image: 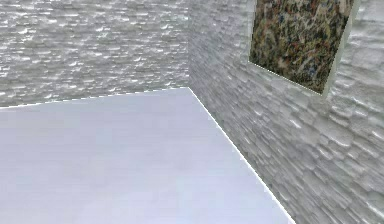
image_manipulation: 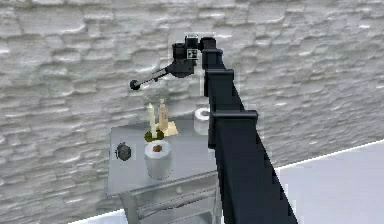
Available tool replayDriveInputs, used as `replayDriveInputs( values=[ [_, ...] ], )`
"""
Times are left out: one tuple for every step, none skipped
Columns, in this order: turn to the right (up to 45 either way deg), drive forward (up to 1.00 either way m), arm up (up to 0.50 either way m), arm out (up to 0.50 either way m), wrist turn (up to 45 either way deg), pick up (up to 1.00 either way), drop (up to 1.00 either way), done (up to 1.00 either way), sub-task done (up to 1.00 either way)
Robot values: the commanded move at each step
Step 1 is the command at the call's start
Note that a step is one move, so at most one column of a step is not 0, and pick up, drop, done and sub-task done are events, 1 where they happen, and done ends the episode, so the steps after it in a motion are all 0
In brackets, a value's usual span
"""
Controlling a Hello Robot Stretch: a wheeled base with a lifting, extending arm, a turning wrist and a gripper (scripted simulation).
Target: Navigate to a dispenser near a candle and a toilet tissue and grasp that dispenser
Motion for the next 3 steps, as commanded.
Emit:
replayDriveInputs(
  values=[
    [0.0, 0.00, -0.28, 0.00, 0.0, 0.00, 0.00, 0.00, 0.00],
    [0.0, 0.00, 0.10, 0.00, 0.0, 0.00, 0.00, 0.00, 0.00],
    [0.0, 0.00, 0.18, 0.00, 0.0, 0.00, 0.00, 0.00, 0.00]
  ],
)
